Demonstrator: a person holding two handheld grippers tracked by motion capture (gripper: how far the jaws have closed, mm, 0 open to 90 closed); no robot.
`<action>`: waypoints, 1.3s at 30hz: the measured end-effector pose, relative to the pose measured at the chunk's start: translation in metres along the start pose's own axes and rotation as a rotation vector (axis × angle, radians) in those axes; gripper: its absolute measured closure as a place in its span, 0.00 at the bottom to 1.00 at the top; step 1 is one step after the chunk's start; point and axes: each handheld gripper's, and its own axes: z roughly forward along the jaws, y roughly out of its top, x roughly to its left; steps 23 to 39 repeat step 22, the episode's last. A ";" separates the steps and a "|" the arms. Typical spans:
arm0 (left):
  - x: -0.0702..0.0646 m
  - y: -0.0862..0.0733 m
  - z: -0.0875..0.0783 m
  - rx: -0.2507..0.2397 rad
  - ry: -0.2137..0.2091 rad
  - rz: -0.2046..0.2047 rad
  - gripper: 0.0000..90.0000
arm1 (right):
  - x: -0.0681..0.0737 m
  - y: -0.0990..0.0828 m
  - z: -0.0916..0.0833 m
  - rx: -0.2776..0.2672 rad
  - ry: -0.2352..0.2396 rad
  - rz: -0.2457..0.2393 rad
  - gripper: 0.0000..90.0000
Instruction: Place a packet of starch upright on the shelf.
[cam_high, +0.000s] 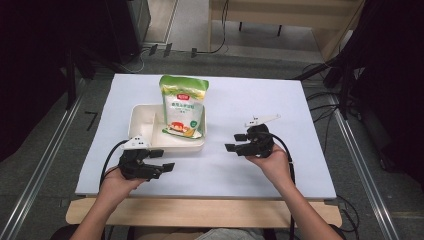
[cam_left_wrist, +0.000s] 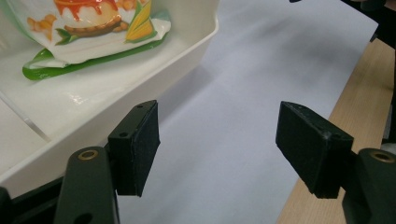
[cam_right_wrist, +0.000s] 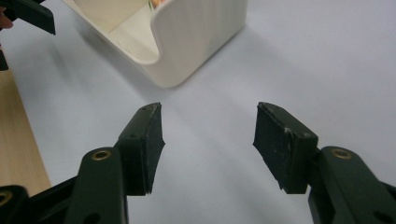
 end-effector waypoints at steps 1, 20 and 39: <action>0.000 0.000 0.000 -0.001 0.000 0.000 0.35 | -0.003 -0.002 0.003 0.040 0.021 0.043 0.47; 0.007 0.000 0.000 0.003 0.019 -0.022 0.35 | -0.011 -0.010 0.011 0.059 -0.001 0.030 0.45; 0.007 0.000 0.000 0.008 0.015 -0.019 0.35 | -0.012 -0.011 0.011 0.063 -0.010 0.029 0.45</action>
